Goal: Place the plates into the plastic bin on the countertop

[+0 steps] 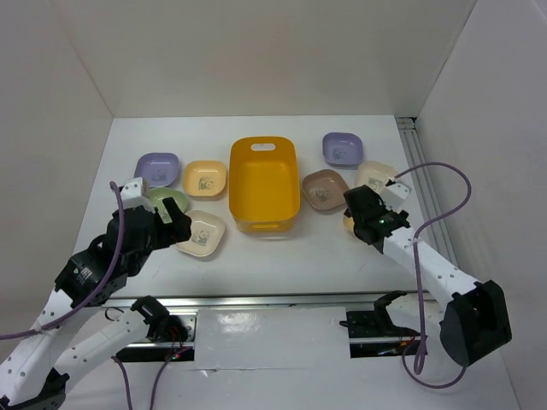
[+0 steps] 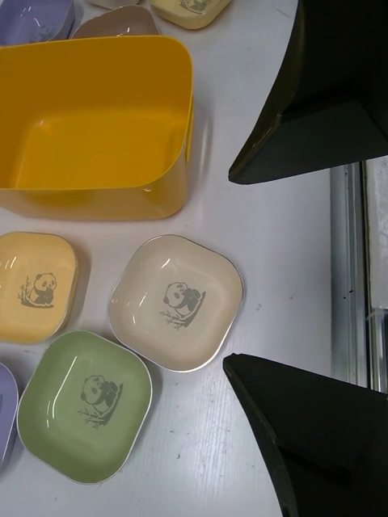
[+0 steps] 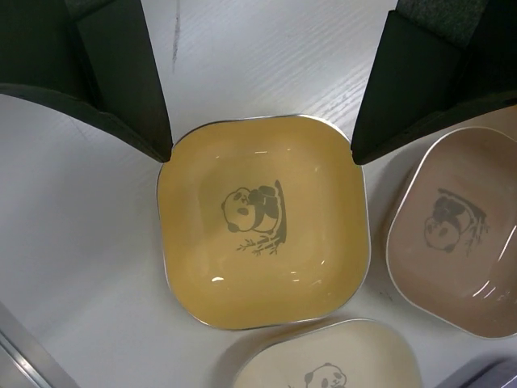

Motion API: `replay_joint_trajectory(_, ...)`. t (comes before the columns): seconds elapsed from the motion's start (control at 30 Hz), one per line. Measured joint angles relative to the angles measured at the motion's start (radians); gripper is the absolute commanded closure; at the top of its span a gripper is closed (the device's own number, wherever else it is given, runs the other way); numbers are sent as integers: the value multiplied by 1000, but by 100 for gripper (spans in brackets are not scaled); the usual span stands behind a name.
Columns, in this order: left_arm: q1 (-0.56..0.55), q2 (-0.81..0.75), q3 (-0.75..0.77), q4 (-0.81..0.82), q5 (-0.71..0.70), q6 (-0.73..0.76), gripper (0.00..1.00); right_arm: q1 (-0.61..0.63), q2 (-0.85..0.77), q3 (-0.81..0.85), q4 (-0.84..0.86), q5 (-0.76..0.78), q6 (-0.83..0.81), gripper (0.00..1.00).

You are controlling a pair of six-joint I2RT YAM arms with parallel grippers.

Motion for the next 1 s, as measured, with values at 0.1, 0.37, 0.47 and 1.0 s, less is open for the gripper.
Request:
replay_joint_trajectory(0.1, 0, 0, 0, 5, 6, 0, 0, -71, -8, -17, 71, -64, -63, 0)
replay_joint_trajectory(0.37, 0, 77, 0, 0, 7, 1, 0, -371, -16, -169, 200, -255, -129, 1)
replay_joint_trajectory(0.47, 0, 97, 0, -3, 8, 1, 0, -410, -33, -227, 214, -312, -137, 3)
replay_joint_trajectory(1.0, 0, 47, 0, -14, -13, -5, 0, -528, 53, -296, 392, -476, -181, 63)
